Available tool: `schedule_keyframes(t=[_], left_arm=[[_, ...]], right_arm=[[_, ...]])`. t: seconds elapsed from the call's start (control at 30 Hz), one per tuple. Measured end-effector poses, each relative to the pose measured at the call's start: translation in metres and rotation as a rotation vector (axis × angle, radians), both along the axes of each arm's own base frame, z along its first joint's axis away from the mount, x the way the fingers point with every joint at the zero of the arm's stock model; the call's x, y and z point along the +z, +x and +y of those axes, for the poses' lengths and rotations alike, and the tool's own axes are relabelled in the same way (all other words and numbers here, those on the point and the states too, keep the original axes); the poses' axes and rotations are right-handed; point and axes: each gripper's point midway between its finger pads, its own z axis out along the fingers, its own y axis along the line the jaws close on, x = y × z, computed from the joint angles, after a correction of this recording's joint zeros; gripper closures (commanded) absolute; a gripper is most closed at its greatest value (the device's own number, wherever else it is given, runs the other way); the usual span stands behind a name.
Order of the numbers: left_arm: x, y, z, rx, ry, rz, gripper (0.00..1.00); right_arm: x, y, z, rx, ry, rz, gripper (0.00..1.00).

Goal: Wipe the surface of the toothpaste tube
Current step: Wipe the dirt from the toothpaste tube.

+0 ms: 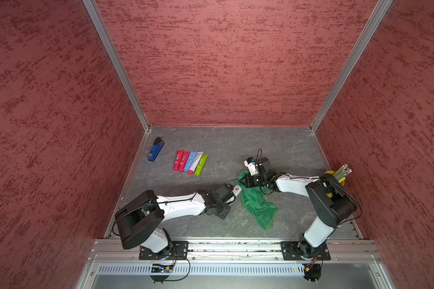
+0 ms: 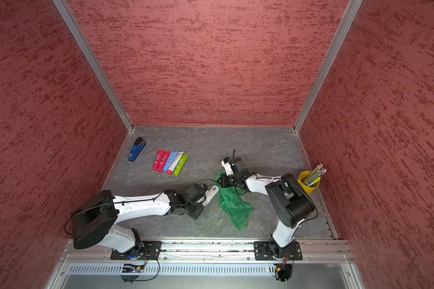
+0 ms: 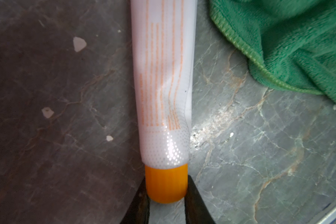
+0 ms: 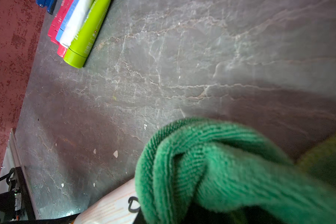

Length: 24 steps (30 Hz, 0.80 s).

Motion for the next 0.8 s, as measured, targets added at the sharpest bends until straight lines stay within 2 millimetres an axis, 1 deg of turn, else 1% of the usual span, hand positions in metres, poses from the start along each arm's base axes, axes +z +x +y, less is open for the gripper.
schedule_keyframes(t=[0.1,0.2,0.3,0.37,0.43,0.53,0.67,0.8], left_arm=[[0.000,-0.001,-0.001,-0.004,-0.005,0.006,0.87],[0.000,-0.001,-0.002,-0.005,-0.006,0.011,0.87],[0.000,-0.002,-0.002,-0.005,-0.006,0.012,0.89],[-0.001,-0.002,-0.002,-0.005,-0.004,0.013,0.90],[-0.001,-0.002,-0.002,-0.005,-0.004,0.013,0.90],[-0.001,-0.002,-0.002,-0.005,-0.003,0.012,0.91],[0.000,-0.002,-0.002,-0.009,0.002,0.004,0.95],[0.001,-0.002,-0.004,-0.012,0.004,-0.018,0.97]], right_arm=[[-0.005,-0.002,0.003,0.004,-0.003,0.007,1.00],[-0.005,-0.004,0.009,0.011,-0.008,-0.002,1.00],[-0.003,-0.014,0.024,0.040,0.015,-0.006,1.00],[0.000,-0.027,0.036,0.073,0.047,-0.011,1.00],[0.001,-0.044,0.045,0.106,0.084,-0.005,1.00],[0.002,-0.062,0.051,0.135,0.129,0.005,1.00],[0.004,-0.061,0.049,0.122,0.146,0.008,1.00],[0.004,-0.046,0.036,0.075,0.098,0.031,1.00]])
